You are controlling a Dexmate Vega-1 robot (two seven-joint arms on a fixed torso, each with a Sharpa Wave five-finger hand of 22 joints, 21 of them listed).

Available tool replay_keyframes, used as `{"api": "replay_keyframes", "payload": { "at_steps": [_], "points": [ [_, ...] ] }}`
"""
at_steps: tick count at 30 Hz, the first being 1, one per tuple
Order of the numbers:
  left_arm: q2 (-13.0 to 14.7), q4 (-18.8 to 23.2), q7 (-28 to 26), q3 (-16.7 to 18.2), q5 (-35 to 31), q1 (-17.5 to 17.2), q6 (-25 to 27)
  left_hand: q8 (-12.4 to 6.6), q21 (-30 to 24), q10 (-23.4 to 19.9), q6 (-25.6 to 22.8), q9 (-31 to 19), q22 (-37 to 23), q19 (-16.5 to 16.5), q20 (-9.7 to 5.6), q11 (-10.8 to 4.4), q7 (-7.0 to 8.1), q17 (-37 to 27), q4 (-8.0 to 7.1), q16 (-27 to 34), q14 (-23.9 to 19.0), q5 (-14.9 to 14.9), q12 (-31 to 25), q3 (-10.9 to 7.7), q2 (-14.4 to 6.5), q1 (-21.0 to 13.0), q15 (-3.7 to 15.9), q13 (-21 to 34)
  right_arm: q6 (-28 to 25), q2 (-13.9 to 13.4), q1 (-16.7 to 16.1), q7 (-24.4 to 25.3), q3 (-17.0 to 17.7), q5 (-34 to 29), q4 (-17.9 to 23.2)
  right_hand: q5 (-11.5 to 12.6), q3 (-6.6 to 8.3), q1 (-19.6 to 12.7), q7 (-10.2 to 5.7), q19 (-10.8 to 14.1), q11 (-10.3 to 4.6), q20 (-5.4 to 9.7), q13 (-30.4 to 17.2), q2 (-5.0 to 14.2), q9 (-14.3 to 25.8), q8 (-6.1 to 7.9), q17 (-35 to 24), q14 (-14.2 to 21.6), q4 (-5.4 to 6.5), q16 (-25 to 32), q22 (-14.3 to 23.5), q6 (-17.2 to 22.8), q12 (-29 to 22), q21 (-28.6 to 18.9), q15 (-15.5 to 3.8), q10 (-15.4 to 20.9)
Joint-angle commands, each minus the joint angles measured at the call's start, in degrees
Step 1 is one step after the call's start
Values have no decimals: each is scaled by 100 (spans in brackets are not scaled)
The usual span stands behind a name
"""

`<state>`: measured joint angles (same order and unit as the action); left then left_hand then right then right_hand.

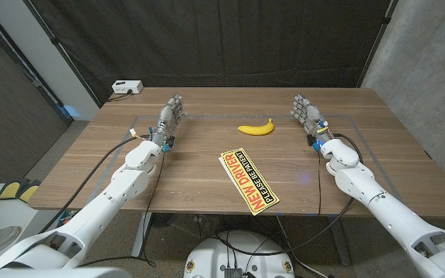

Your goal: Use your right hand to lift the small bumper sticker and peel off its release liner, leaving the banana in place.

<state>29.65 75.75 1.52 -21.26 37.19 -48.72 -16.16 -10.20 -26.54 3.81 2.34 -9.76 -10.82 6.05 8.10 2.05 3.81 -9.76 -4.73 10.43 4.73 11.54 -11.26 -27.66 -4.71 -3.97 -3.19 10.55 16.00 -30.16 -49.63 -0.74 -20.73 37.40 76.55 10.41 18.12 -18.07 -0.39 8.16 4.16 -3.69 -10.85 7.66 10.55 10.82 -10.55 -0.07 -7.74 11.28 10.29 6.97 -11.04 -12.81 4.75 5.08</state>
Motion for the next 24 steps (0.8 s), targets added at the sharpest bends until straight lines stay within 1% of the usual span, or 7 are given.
{"api": "replay_keyframes", "payload": {
  "at_steps": [1,7,11,18,24],
  "points": [
    [60,204,-85,-12,-27,-107,80,-46,-23,52,-29,-24,-15,0,54,-4,53,-29,4,22,47,21,-46,-31,-45,-7,-21,7,-74,-92,-175,113,45,12,225,48,49,-76,-10,28,-9,-1,-11,-2,10,36,-20,-3,-3,20,20,41,-23,-20,32,13],
    [82,261,-108,-7,-33,-144,92,-44,-19,45,-31,-24,-15,-3,56,3,52,-29,4,21,47,21,-48,-31,-45,-6,-19,7,-181,-225,-212,217,-2,-155,410,52,58,-93,-10,30,-9,0,-11,2,10,28,-18,-7,-12,16,19,28,-22,-16,42,11],
    [95,291,-114,-13,-42,-148,112,-42,-14,47,-32,-25,-15,-5,57,4,53,-29,5,21,46,21,-46,-31,-45,-6,-34,7,-449,-491,-282,457,-83,-494,781,54,61,-103,-10,35,-5,0,-11,0,10,25,-17,-9,-17,14,19,22,-19,-16,46,3],
    [95,284,-57,-47,-47,-98,145,-40,-7,43,-35,-25,-16,-8,62,8,56,-29,6,20,44,22,-46,-31,-46,-5,-35,7,-779,-795,-428,731,-150,-864,1265,56,66,-118,-15,37,-12,-3,-11,-6,10,23,-15,6,-26,17,19,20,-21,-12,40,8],
    [94,251,35,-81,-37,-44,171,-37,-1,41,-34,-25,-16,-9,75,9,57,-29,6,23,36,22,-46,-31,-45,-4,-39,8,-1100,-1079,-575,977,-212,-1250,1759,57,68,-128,-21,44,-12,0,-11,-11,10,23,-14,24,-33,22,19,23,-27,-11,39,22]
  ]
}}
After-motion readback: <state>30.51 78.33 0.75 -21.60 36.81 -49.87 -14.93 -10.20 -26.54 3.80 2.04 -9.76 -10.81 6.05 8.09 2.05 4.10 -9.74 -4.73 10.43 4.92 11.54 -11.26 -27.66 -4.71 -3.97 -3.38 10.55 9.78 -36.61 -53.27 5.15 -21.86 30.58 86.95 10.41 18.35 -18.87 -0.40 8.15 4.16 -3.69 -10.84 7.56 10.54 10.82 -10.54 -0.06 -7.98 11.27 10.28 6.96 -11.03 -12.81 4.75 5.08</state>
